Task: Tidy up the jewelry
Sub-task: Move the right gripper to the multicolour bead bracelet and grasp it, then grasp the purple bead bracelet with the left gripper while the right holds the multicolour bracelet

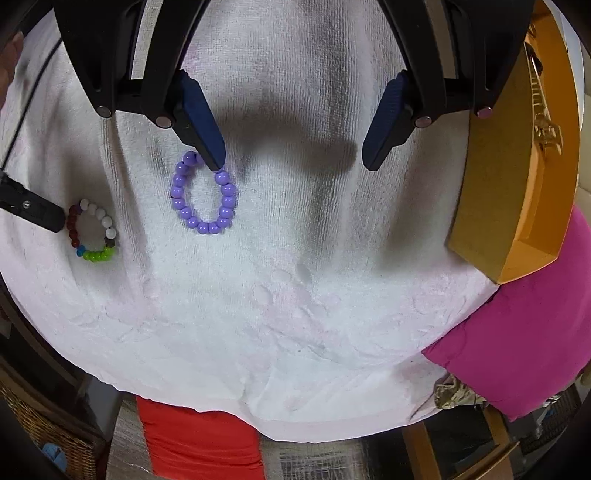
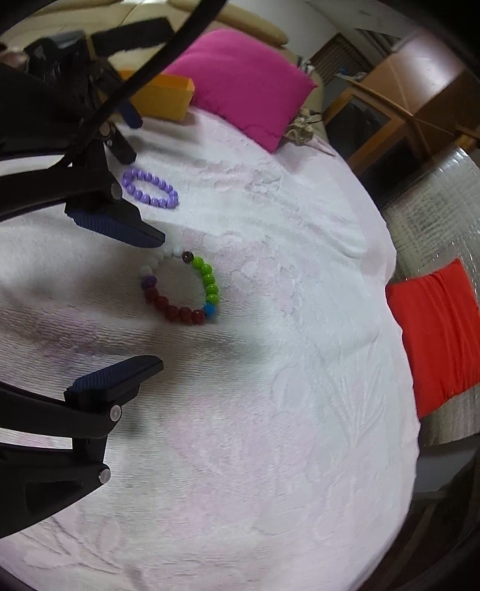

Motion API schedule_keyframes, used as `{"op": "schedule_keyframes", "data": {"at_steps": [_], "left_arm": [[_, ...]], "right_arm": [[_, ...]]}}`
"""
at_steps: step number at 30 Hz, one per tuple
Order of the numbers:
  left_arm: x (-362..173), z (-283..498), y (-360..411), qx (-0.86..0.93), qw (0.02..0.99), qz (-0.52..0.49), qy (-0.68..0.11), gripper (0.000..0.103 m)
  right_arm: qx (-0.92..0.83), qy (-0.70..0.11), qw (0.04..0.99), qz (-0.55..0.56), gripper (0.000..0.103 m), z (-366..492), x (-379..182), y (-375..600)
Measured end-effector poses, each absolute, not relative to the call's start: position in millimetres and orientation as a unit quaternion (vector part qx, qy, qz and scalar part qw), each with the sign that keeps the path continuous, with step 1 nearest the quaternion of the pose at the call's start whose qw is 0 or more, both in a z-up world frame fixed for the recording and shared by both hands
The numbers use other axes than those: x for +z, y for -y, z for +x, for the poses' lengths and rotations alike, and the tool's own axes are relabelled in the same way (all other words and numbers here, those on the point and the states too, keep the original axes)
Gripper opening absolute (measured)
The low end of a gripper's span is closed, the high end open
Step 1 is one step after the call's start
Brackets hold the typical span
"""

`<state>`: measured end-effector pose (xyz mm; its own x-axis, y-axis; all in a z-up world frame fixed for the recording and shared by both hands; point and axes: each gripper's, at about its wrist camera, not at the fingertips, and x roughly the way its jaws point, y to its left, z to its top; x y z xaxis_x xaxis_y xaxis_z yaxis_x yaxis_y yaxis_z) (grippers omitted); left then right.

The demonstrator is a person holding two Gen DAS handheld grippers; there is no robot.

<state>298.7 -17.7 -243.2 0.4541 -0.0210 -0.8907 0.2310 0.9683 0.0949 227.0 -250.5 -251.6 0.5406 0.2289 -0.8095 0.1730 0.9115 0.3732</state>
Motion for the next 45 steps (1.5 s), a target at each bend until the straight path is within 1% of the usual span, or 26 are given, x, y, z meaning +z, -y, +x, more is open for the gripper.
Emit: {"op": "schedule_keyframes", "data": {"at_steps": [2,4,8,9,10,11,12,13,14,15,16,20,27,31,32,33,34,35,36,37,38,45], "left_arm": [[-245,300,17,-0.089,0.843,0.098,-0.522,0.077],[-246,301,18,-0.101,0.838,0.094,-0.528,0.077],[-249,302,19,-0.103,0.836,0.096,-0.531,0.077],[-250,303,20,-0.105,0.835,0.095,-0.531,0.077],[-250,304,20,-0.106,0.835,0.096,-0.531,0.077],[-249,304,20,-0.108,0.835,0.096,-0.531,0.077],[-248,303,20,-0.111,0.835,0.094,-0.53,0.077],[-246,301,20,-0.114,0.836,0.09,-0.53,0.077],[-245,300,21,-0.12,0.836,0.083,-0.529,0.077],[-243,299,22,-0.124,0.836,0.079,-0.528,0.077],[-242,298,23,-0.129,0.837,0.074,-0.526,0.077],[-239,296,32,-0.152,0.838,0.064,-0.521,0.077],[-252,301,52,-0.168,0.826,0.061,-0.534,0.077],[-254,305,55,-0.169,0.837,0.059,-0.518,0.077],[-254,308,56,-0.169,0.839,0.059,-0.514,0.071],[-254,309,56,-0.164,0.843,0.063,-0.509,0.054],[-254,311,55,-0.16,0.844,0.07,-0.507,0.044],[-255,315,53,-0.155,0.844,0.072,-0.508,0.03],[-255,316,52,-0.153,0.845,0.069,-0.508,0.021],[-254,317,49,-0.157,0.844,0.062,-0.509,0.017],[-253,317,48,-0.161,0.842,0.057,-0.511,0.01],[-234,311,31,-0.162,0.856,0.037,-0.489,0.009]], "right_arm": [[0.022,-0.485,0.854,0.189,0.065,233,-255,245],[0.024,-0.485,0.859,0.161,0.072,238,-257,239],[0.02,-0.477,0.872,0.106,0.073,241,-261,228],[0.019,-0.476,0.874,0.092,0.072,242,-262,226],[0.015,-0.474,0.878,0.074,0.065,241,-262,222],[0.012,-0.468,0.882,0.053,0.061,240,-262,219],[0.009,-0.463,0.886,0.037,0.048,240,-262,217],[0.0,-0.462,0.887,0.018,0.033,240,-263,216],[-0.01,-0.46,0.888,0.003,0.026,240,-265,215],[-0.015,-0.457,0.889,-0.003,0.018,239,-264,217],[-0.016,-0.456,0.89,0.002,0.015,239,-263,221],[-0.019,-0.456,0.889,0.03,0.014,234,-255,235],[-0.025,-0.435,0.896,0.083,0.012,223,-239,256],[-0.029,-0.439,0.893,0.093,0.012,222,-240,259],[-0.03,-0.441,0.892,0.094,0.012,222,-241,259],[-0.031,-0.443,0.891,0.094,0.012,223,-242,258],[-0.03,-0.444,0.891,0.096,0.012,223,-242,258],[-0.029,-0.444,0.89,0.098,0.012,224,-243,258],[-0.026,-0.445,0.89,0.101,0.012,224,-243,258],[-0.025,-0.445,0.889,0.103,0.012,224,-243,258],[-0.025,-0.444,0.89,0.103,0.012,224,-243,257],[-0.008,-0.428,0.895,0.125,0.012,219,-235,256]]}}
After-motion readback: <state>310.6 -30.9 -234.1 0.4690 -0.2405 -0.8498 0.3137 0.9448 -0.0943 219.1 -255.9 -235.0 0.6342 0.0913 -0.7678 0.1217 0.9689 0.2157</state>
